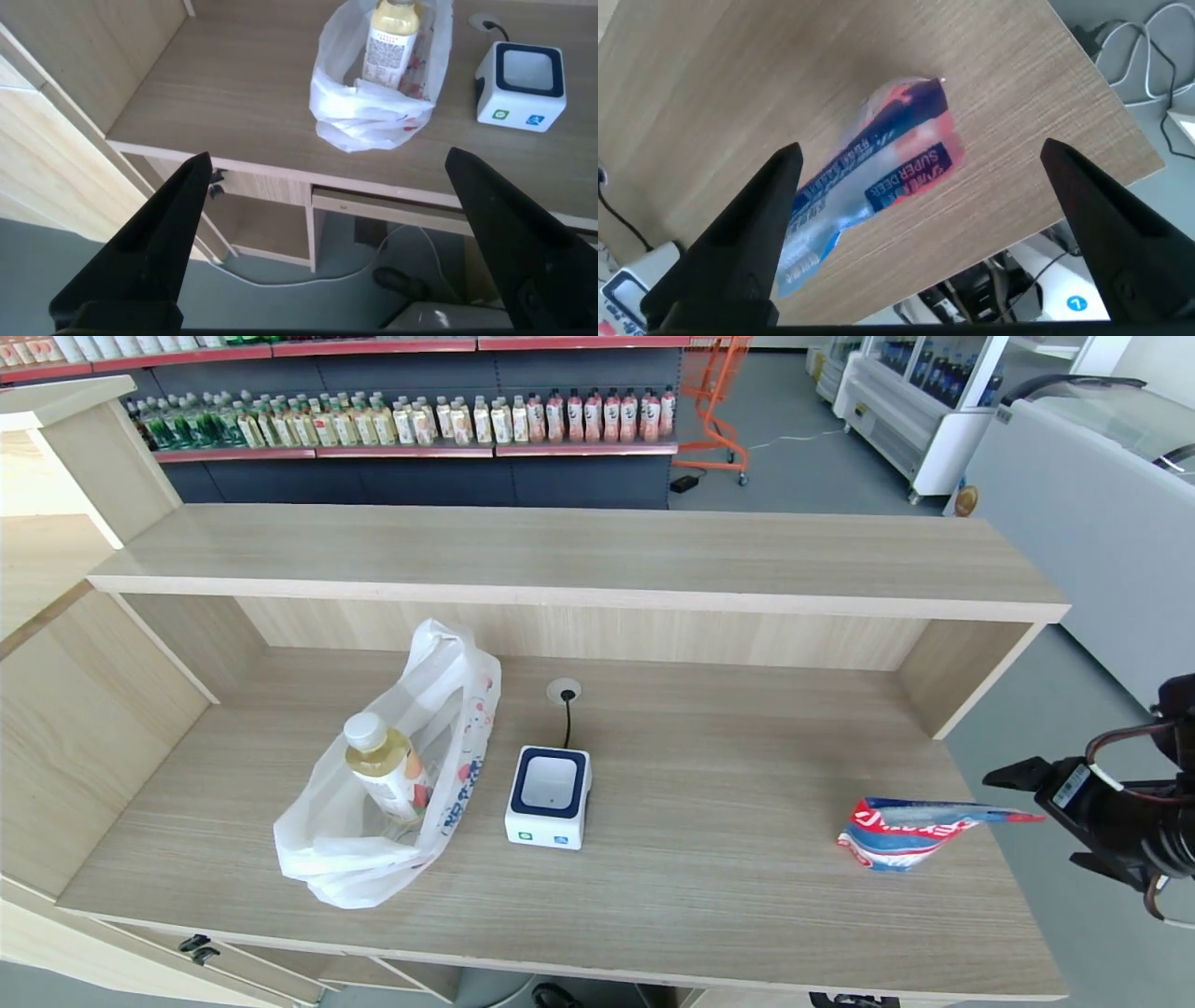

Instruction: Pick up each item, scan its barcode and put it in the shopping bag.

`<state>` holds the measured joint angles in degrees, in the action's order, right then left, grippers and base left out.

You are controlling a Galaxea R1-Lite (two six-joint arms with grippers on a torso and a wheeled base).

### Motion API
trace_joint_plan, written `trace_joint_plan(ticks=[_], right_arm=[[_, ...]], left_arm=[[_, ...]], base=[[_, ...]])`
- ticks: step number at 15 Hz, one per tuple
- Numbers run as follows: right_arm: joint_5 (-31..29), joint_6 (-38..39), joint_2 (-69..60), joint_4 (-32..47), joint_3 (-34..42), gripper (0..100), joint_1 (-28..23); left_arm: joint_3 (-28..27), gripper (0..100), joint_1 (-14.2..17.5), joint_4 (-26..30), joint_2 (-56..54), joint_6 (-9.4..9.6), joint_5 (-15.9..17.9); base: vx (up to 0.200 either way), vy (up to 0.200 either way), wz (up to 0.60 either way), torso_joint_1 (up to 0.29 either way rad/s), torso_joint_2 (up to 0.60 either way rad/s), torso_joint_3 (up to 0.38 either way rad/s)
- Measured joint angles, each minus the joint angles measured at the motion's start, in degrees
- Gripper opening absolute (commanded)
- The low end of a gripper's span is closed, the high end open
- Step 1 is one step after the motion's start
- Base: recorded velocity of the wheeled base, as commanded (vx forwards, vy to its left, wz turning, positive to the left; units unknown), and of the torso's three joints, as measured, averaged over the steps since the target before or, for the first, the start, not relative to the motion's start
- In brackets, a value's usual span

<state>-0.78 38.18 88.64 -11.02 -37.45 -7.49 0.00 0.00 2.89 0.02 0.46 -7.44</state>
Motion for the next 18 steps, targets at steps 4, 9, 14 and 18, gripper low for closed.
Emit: trace_joint_plan(ticks=[4, 9, 14, 18], right_arm=[[-0.8, -2.6, 10.4, -12.7, -0.3, 100, 4.0], [-0.8, -3.9, 18.8, -17.7, -0.8, 0, 7.6], [-1.5, -8.7, 22.2, -19.1, -2.3, 0, 8.6], [-0.5, -17.5, 20.5, -21.4, -2.4, 0, 8.7]], left_arm=[[0.0, 100, 0.0, 0.0, 0.0, 0.0, 0.0], [0.0, 100, 0.0, 0.0, 0.0, 0.02, 0.0], [0.0, 100, 0.0, 0.0, 0.0, 0.05, 0.0], [0.0, 100, 0.0, 0.0, 0.0, 0.05, 0.0]], base=[[0.0, 0.0, 0.0, 0.0, 0.0, 0.0], [0.0, 0.0, 0.0, 0.0, 0.0, 0.0], [0.0, 0.0, 0.0, 0.0, 0.0, 0.0], [0.0, 0.0, 0.0, 0.0, 0.0, 0.0]])
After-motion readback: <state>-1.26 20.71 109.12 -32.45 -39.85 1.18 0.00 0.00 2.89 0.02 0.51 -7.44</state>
